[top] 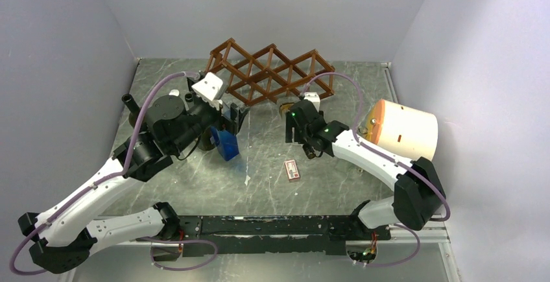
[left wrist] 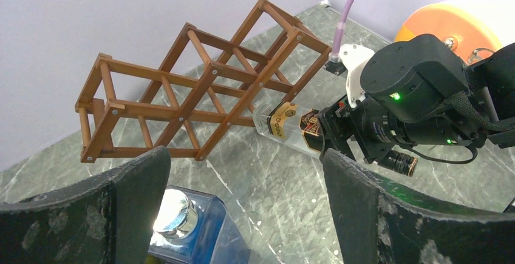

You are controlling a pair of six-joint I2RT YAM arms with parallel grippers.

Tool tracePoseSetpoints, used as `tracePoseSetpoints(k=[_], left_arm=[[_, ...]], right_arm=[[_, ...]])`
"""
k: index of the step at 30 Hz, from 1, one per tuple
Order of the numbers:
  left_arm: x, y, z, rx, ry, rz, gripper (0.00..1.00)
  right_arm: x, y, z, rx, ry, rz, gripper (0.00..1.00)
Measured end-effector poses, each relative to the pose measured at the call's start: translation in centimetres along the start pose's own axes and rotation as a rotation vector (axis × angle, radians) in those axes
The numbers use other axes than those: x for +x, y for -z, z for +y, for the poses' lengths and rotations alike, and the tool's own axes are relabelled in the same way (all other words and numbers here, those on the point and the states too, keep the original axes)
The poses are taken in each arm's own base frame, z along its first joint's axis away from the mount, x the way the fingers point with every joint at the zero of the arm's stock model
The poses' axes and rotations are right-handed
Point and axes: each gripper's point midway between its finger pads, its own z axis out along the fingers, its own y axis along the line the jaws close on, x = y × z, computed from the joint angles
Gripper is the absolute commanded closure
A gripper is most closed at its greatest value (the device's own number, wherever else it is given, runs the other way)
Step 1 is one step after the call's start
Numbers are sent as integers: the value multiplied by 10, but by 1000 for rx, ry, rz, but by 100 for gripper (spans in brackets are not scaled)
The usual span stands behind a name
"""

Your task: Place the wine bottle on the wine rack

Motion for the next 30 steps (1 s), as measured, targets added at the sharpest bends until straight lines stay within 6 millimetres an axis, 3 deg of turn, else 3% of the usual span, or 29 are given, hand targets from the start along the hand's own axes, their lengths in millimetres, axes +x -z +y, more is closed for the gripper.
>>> tracePoseSetpoints(k=[24, 30], left_arm=[[13, -5, -6, 27, -20, 31, 0], [13, -5, -6, 29, -19, 31, 1]], right_arm=[[-17, -31, 0, 67, -130, -122, 100], [-20, -49, -1, 50, -186, -161, 100]])
